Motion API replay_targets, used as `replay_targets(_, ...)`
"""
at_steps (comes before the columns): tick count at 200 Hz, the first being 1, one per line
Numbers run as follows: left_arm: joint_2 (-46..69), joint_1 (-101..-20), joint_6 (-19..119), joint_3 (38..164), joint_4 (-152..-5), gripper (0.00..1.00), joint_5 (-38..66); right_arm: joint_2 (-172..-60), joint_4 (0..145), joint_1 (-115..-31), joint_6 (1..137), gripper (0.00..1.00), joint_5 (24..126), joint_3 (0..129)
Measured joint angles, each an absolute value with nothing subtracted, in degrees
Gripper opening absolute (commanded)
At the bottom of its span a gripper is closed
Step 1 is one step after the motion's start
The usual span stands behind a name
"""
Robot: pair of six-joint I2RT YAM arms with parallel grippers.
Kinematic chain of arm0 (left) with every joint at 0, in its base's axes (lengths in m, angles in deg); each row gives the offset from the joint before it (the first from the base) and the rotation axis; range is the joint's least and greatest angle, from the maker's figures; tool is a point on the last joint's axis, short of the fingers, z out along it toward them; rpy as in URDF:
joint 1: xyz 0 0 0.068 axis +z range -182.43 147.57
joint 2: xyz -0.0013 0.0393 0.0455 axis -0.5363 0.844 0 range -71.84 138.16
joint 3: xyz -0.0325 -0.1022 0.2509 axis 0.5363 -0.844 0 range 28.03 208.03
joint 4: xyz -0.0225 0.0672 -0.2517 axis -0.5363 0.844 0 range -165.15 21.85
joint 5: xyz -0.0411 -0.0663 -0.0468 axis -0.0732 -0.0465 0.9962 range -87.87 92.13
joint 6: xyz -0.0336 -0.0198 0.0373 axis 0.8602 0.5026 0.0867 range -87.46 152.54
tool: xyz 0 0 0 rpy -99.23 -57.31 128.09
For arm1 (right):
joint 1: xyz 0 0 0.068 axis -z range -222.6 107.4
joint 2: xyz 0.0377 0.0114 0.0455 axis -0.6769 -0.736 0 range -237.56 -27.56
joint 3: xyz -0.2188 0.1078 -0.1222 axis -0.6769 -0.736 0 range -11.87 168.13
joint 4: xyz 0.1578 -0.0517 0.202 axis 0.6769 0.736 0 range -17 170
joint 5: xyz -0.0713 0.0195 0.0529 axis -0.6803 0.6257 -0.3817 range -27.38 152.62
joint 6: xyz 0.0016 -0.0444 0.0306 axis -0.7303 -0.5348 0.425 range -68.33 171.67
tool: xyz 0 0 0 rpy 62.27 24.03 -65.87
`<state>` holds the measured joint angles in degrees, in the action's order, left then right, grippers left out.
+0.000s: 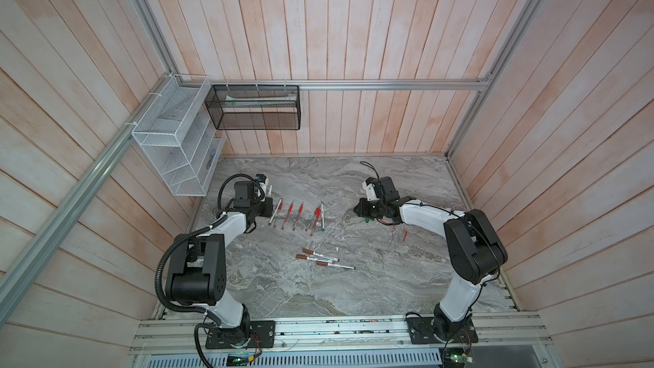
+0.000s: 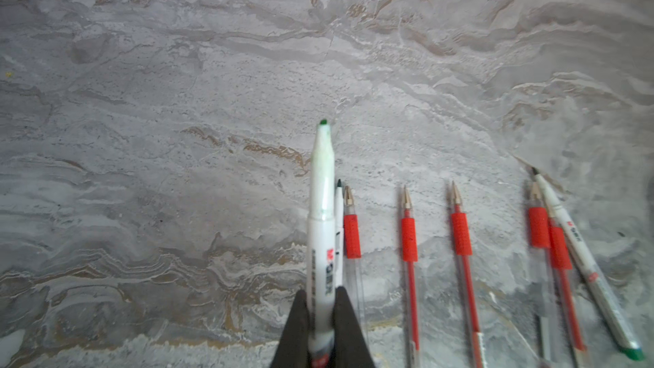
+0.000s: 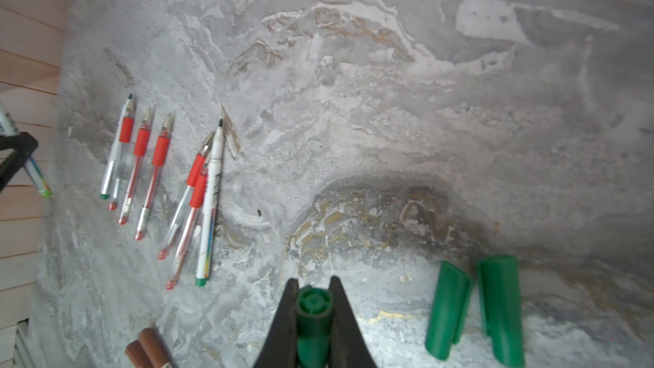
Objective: Remove pen caps from pens
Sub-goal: Place the pen cap at the center of the table, then place the pen at the top-left of the table.
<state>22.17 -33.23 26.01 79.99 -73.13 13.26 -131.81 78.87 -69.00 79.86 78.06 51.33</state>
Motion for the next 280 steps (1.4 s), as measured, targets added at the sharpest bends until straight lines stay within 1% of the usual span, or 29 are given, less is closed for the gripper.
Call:
replay_targets(63, 30.09, -33.19, 24.22, 86.09, -69.29, 0.00, 9.44, -136.24, 82.26, -69.00, 77.04, 0.00, 75.09, 52.42)
replay_targets(105, 33.93, -33.19, 23.70, 89.54, -66.51, 0.00, 8.30, -136.75, 83.03, -68.97, 76.23, 0.11, 73.98, 52.83)
replay_targets(153, 34.61, -33.54, 23.43, 90.27, -65.31, 0.00, 8.24, -136.84, 83.35, -68.97, 75.48, 0.26, 73.15, 53.07)
replay_targets(174, 34.61, -33.78, 23.02, 90.00, -65.53, 0.01, 7.78, -136.59, 83.53, -68.97, 75.48, 0.30, 73.01, 53.12)
replay_targets(192, 34.96, -33.89, 22.86, 89.94, -65.53, 0.02, 7.65, -135.59, 84.66, -68.97, 75.40, 0.31, 72.67, 53.12)
replay_targets(223, 35.86, -33.91, 22.86, 89.87, -65.46, 0.06, 7.65, -130.56, 86.43, -69.04, 75.27, 0.34, 72.16, 52.94)
replay_targets(248, 35.86, -33.97, 22.86, 89.85, -65.50, 0.13, 7.65, -124.20, 84.86, -69.98, 75.03, 0.38, 73.26, 51.72)
replay_targets(280, 35.86, -34.00, 23.10, 89.70, -65.66, 0.20, 7.69, -121.78, 83.31, -75.75, 73.04, 0.40, 75.24, 51.61)
